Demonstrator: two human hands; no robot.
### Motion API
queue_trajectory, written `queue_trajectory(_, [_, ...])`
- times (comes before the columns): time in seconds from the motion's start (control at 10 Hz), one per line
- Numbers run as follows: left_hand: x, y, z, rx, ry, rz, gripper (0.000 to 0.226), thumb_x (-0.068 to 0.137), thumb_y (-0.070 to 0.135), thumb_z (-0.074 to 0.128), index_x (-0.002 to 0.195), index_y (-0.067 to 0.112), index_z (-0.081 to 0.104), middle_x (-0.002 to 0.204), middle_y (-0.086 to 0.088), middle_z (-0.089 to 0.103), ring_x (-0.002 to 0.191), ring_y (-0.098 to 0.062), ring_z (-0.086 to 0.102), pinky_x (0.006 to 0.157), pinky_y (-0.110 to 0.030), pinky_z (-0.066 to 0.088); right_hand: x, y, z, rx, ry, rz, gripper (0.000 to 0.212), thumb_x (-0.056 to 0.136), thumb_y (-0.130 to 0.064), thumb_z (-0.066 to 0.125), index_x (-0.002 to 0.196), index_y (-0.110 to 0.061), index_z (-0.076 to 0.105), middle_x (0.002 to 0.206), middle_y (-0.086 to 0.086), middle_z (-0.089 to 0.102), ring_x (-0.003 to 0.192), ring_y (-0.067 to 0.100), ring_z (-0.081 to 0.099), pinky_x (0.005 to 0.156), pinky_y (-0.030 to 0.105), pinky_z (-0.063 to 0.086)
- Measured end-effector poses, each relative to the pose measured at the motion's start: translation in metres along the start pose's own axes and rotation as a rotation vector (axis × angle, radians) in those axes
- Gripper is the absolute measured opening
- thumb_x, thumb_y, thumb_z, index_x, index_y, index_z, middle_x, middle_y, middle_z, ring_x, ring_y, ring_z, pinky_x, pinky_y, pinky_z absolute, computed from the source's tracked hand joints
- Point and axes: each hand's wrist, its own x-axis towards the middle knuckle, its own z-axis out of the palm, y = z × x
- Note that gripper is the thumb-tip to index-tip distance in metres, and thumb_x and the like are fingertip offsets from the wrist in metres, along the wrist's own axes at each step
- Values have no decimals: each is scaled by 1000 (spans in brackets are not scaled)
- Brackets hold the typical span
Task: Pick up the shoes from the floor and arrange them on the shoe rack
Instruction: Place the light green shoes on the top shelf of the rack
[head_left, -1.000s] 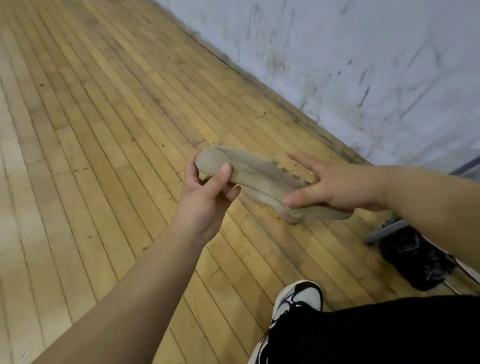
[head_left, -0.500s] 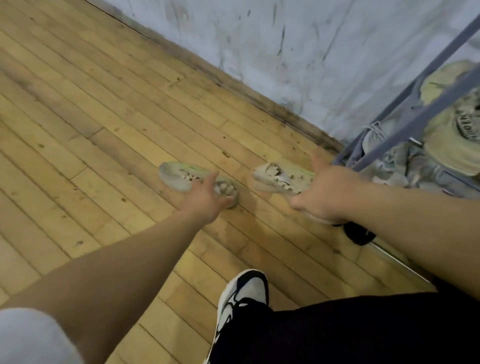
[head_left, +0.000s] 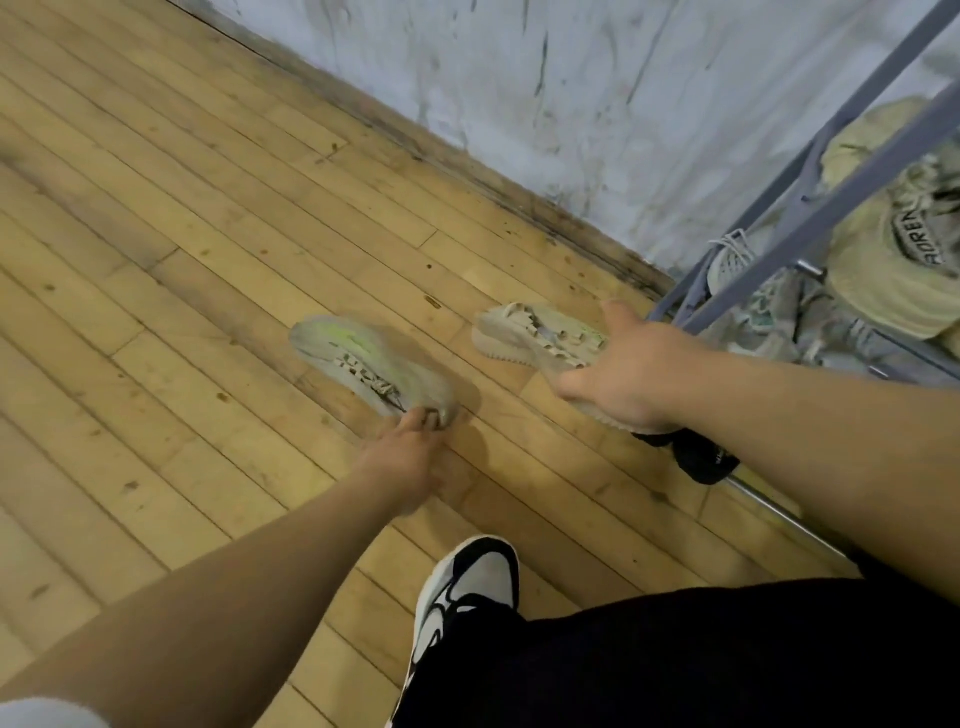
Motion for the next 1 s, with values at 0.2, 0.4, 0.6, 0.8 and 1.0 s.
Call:
queue_trajectory(0.2, [-55,-20,18,-483,102,-290,43,86,48,69,116,31,44,117,3,48,91,-16,56,82,-39,56,-13,-2,0,-24,-11,-132,109,86,-63,62,163,-25,-6,156,17,41,125,39,53,92,41,48])
queue_trajectory(0.4, [-28,14,-9,-339,166,-473,102,88,60,65,153,53,-14,166,-6,-15,150,-50,3,116,-67,22,-16,2,6,46,11,-166,102,87,-56,67,163,-31,5,149,16,48,122,38,56,96,43,49])
queue_trajectory(0.6, [9,-3,-5,-54,6,-364,96,86,15,73,156,43,14,167,-2,0,150,-53,-5,109,-79,23,-3,9,9,57,0,-127,101,86,-59,66,162,-30,7,147,18,49,124,40,54,91,43,46])
queue_trajectory(0.8, [-11,-8,-4,-155,175,-275,66,89,17,67,140,35,28,155,-5,20,142,-49,19,106,-67,40,-12,5,2,-16,10,-137,107,81,-65,64,162,-27,5,144,13,51,122,37,54,93,42,49])
queue_trajectory(1.0, [-92,11,-67,-566,633,-172,66,85,46,76,134,28,35,135,-2,40,109,-24,54,87,-43,55,-71,9,-31,-31,99,-196,99,84,-58,65,160,-26,11,106,3,65,81,20,62,75,40,57])
